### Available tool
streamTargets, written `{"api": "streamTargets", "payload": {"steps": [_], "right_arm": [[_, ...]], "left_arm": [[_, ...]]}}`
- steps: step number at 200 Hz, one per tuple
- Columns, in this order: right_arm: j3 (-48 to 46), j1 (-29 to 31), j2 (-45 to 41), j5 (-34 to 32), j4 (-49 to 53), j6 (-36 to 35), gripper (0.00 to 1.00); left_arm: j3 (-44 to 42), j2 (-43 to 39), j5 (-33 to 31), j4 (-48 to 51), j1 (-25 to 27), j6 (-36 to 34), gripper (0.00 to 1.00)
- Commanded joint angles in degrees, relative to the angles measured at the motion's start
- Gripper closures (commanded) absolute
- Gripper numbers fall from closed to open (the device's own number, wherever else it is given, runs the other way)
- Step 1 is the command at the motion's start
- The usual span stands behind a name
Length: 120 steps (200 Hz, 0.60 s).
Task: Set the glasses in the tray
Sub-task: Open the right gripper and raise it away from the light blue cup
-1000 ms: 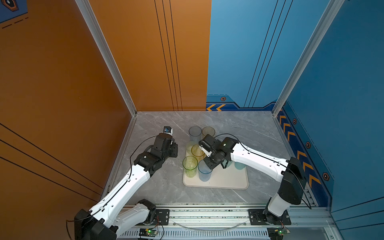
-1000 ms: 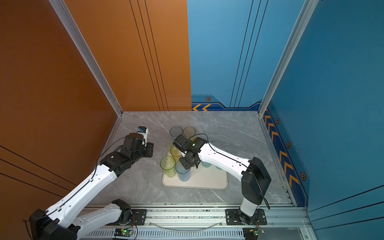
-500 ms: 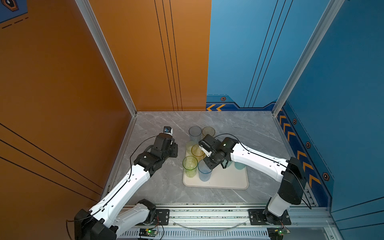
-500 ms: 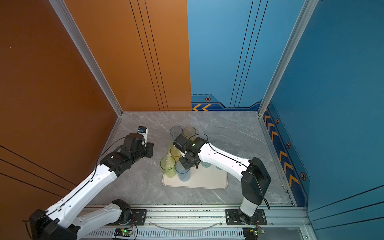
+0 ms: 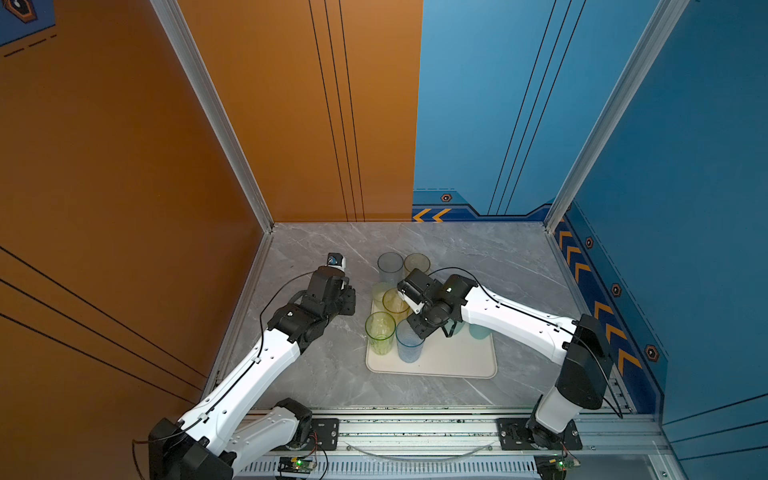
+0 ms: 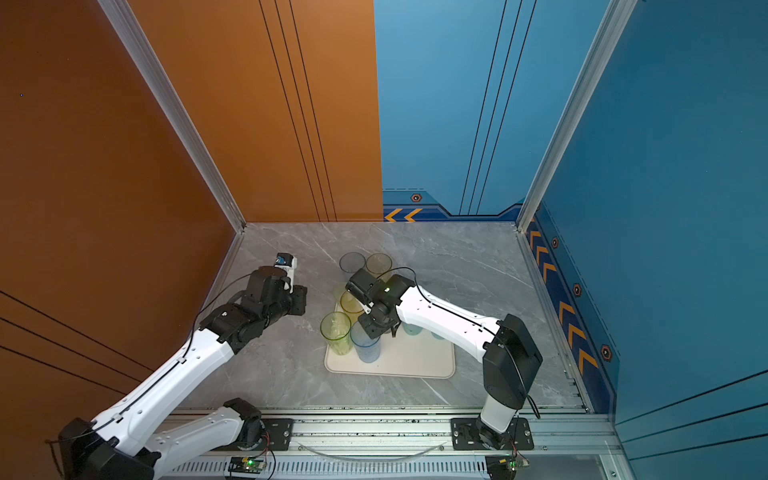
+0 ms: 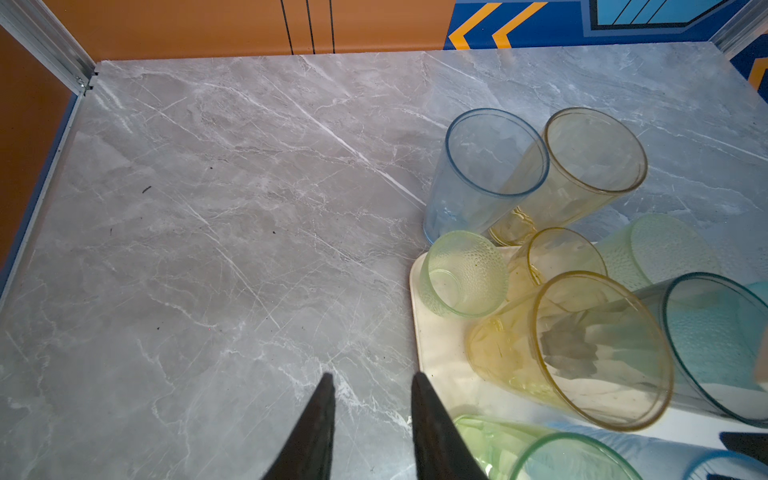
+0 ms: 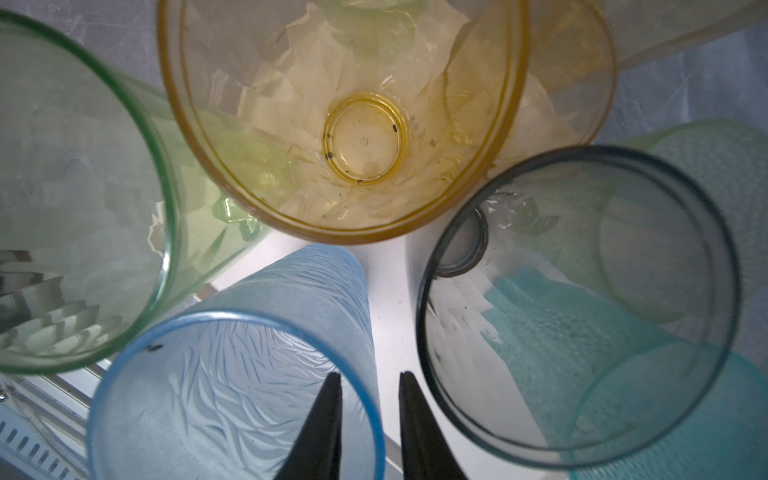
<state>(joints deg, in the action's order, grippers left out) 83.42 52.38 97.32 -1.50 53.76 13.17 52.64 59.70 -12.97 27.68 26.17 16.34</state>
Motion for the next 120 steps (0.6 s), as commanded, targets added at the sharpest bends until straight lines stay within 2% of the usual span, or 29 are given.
{"api": "streamTargets", "payload": {"steps": [1, 42, 77, 120], "right_arm": [[-0.1, -0.3, -2.9, -0.5, -0.3, 0.6, 0.75], [-0.2, -0.9, -5.0, -1.7, -0.1, 0.6, 0.68], [-0.3, -2.4, -9.2, -2.3, 0.3, 0.3, 0.67], [-1.1, -6.7, -17.2, -8.6, -0.8, 0.6, 0.62]], "left_arm": [[1.2, 0.0, 1.2, 1.0, -0.6, -0.6, 0.67], [1.3, 0.9, 1.3, 1.1, -0.6, -0.6, 0.68], [1.5, 1.5, 0.8, 1.8, -0.6, -0.9, 0.68], [0.9, 2.4, -0.6, 2.3, -0.4, -0.9, 0.70]]}}
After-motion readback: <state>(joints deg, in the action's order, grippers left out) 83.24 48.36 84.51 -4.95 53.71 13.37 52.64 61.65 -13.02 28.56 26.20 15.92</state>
